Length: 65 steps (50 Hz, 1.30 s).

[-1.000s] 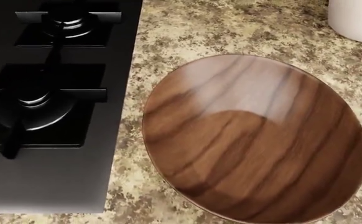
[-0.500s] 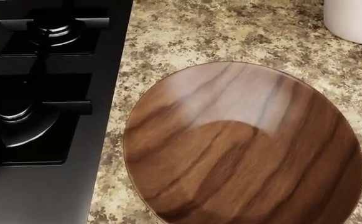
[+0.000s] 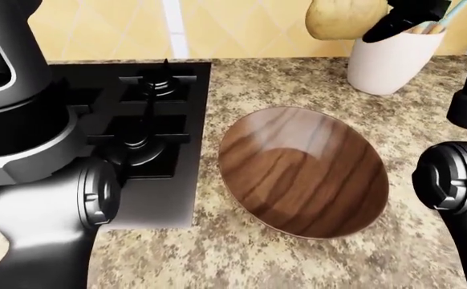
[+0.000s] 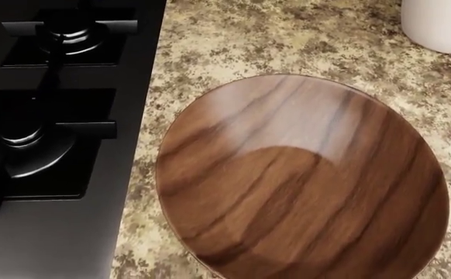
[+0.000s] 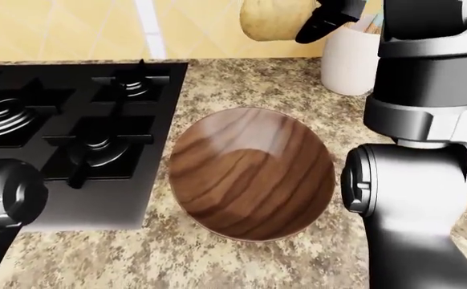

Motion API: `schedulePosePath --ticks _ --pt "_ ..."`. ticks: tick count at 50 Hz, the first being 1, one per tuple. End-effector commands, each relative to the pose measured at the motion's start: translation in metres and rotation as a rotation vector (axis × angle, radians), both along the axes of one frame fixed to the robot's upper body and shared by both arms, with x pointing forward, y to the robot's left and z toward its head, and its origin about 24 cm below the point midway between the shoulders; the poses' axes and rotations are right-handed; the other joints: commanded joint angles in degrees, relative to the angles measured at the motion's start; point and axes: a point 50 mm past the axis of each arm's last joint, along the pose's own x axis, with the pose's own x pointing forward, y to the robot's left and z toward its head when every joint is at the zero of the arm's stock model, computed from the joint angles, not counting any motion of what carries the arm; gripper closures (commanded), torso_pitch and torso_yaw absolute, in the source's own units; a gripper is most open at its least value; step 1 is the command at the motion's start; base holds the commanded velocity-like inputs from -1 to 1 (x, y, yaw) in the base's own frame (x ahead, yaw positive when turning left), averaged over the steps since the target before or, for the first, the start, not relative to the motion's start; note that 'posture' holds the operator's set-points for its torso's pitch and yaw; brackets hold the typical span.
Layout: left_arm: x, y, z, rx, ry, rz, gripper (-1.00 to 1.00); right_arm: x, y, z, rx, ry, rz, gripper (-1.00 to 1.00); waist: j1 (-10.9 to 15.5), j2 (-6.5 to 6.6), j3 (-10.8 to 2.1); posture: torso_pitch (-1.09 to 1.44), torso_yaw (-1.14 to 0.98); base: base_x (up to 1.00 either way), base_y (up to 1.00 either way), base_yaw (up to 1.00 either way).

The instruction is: Pick the potato from the pan and place it in the bowl.

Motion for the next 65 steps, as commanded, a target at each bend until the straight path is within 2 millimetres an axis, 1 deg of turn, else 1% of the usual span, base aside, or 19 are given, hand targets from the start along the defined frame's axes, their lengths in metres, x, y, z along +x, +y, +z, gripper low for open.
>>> schedulePosePath --ticks 1,10,15,21,29,39,50,57,61,63,65 --pt "-0.01 0.001 0.014 0.007 -0.08 0.003 -1.0 -0.014 0.002 0.017 -0.044 -0.088 0.01 1.0 0.0 -0.03 -1.88 0.0 0.0 0.0 0.0 0.0" --pt "-0.01 0.001 0.014 0.01 -0.08 0.005 -1.0 -0.023 0.013 0.011 -0.192 -0.055 0.033 1.0 -0.17 0.1 -1.9 0.0 0.0 0.0 0.0 0.0" --pt "-0.01 0.001 0.014 0.012 -0.079 0.005 -1.0 -0.026 0.024 0.003 -0.249 -0.036 0.054 1.0 -0.2 0.13 -1.94 0.0 0.0 0.0 0.0 0.0" --pt "-0.008 0.001 0.011 0.011 -0.075 0.005 -1.0 -0.032 0.027 -0.008 -0.285 -0.01 0.059 1.0 -0.21 0.18 -2.0 0.0 0.0 0.0 0.0 0.0" --pt "-0.01 0.001 0.013 0.01 -0.079 0.006 -1.0 -0.04 0.037 -0.011 -0.297 0.008 0.089 1.0 -0.3 0.32 -2.1 0.0 0.0 0.0 0.0 0.0" --pt "-0.012 0.003 0.015 0.008 -0.082 0.009 -1.0 -0.057 0.041 -0.005 -0.325 0.008 0.102 1.0 -0.36 0.33 -2.05 0.0 0.0 0.0 0.0 0.0" --pt "-0.012 0.004 0.013 0.007 -0.078 0.01 -1.0 -0.073 0.041 -0.022 -0.348 0.04 0.115 1.0 -0.26 0.1 -1.84 0.0 0.0 0.0 0.0 0.0" --pt "-0.011 0.0 0.013 0.011 -0.077 0.004 -1.0 -0.083 0.04 -0.031 -0.378 0.057 0.116 1.0 -0.13 0.02 -1.71 0.0 0.0 0.0 0.0 0.0" --pt "-0.011 0.002 0.013 0.014 -0.078 0.009 -1.0 -0.086 0.04 -0.028 -0.381 0.056 0.119 1.0 -0.19 0.04 -1.7 0.0 0.0 0.0 0.0 0.0" --pt "-0.011 0.002 0.013 0.013 -0.077 0.01 -1.0 -0.088 0.043 -0.022 -0.384 0.044 0.123 1.0 -0.2 0.09 -1.7 0.0 0.0 0.0 0.0 0.0" --pt "-0.011 0.002 0.013 0.013 -0.078 0.009 -1.0 -0.087 0.045 -0.022 -0.387 0.045 0.126 1.0 -0.31 0.2 -1.65 0.0 0.0 0.0 0.0 0.0"
